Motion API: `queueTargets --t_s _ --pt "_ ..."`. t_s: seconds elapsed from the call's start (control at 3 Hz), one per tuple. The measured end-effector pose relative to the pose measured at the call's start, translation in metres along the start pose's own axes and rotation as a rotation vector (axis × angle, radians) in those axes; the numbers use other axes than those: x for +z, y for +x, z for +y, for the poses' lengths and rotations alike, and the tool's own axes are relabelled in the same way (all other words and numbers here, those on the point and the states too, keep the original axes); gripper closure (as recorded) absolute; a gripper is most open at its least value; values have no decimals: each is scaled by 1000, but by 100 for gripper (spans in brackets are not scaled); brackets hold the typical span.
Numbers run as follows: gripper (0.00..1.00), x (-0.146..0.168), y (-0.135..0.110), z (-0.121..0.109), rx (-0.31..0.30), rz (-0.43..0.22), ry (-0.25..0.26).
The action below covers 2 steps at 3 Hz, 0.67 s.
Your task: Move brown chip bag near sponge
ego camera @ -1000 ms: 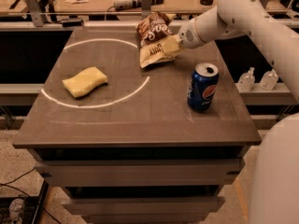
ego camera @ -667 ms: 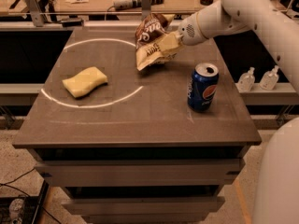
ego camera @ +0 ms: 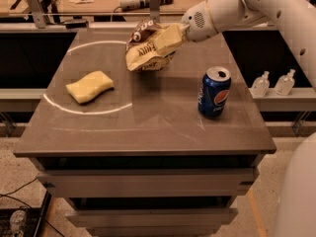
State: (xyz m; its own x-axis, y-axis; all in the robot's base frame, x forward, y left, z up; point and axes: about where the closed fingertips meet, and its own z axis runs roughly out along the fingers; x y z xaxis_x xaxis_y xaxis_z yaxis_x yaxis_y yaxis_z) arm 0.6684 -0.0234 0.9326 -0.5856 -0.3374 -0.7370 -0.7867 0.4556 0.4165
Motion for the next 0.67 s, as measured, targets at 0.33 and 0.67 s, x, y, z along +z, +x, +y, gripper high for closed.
queueTargets --t_s 0.33,0.67 --pt "100 3 4 36 49 18 -105" --pt "100 8 17 65 123 41 -193"
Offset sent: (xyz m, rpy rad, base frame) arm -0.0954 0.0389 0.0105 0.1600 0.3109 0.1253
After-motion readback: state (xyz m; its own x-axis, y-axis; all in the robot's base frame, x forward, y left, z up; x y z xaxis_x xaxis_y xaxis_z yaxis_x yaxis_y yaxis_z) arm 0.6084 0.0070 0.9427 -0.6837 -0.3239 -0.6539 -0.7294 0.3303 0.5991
